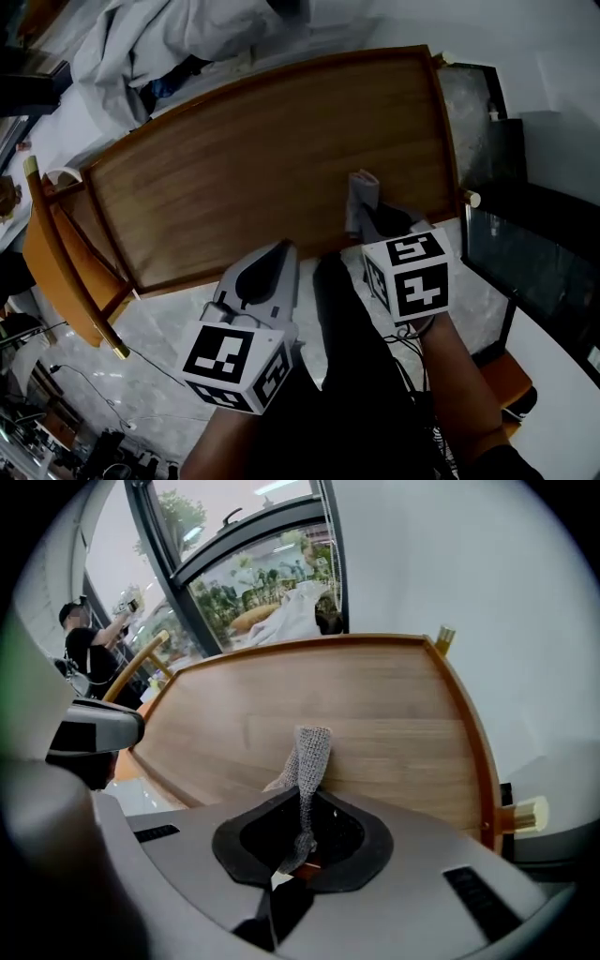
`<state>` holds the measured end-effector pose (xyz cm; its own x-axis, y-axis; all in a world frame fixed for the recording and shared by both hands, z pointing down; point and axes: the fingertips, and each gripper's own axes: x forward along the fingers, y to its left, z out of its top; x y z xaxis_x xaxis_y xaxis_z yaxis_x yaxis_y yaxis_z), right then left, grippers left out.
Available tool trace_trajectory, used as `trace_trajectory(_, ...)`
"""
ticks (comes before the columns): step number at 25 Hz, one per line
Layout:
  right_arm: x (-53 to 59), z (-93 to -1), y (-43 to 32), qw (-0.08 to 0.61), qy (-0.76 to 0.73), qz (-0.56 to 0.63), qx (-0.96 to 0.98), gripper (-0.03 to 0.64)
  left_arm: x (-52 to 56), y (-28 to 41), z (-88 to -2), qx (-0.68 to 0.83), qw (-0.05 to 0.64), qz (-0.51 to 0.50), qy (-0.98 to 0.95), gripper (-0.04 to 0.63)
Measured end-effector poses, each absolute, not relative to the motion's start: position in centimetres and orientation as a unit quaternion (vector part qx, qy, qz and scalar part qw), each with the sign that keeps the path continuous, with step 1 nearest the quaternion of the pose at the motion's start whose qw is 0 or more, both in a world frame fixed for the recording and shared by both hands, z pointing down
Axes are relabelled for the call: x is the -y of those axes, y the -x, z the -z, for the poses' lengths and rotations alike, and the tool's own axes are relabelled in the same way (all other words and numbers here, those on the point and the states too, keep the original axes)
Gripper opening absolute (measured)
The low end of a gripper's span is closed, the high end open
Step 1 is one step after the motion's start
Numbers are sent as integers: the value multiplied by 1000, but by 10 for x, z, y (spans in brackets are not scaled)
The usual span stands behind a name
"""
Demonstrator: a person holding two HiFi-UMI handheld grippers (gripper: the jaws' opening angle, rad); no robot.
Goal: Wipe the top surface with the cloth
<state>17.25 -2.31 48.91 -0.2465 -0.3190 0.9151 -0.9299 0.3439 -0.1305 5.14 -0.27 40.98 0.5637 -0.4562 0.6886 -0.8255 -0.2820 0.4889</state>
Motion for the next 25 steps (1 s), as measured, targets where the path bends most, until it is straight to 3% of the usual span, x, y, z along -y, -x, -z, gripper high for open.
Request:
trace_trajectory(15,32,-478,-299,453,-537,-305,643,41,-11,-132,-419,380,429,-224,-788,11)
trace_trajectory(25,34,-465,-299,516,-556,-237,606,41,-13,-83,-393,391,424,-201,-792,11)
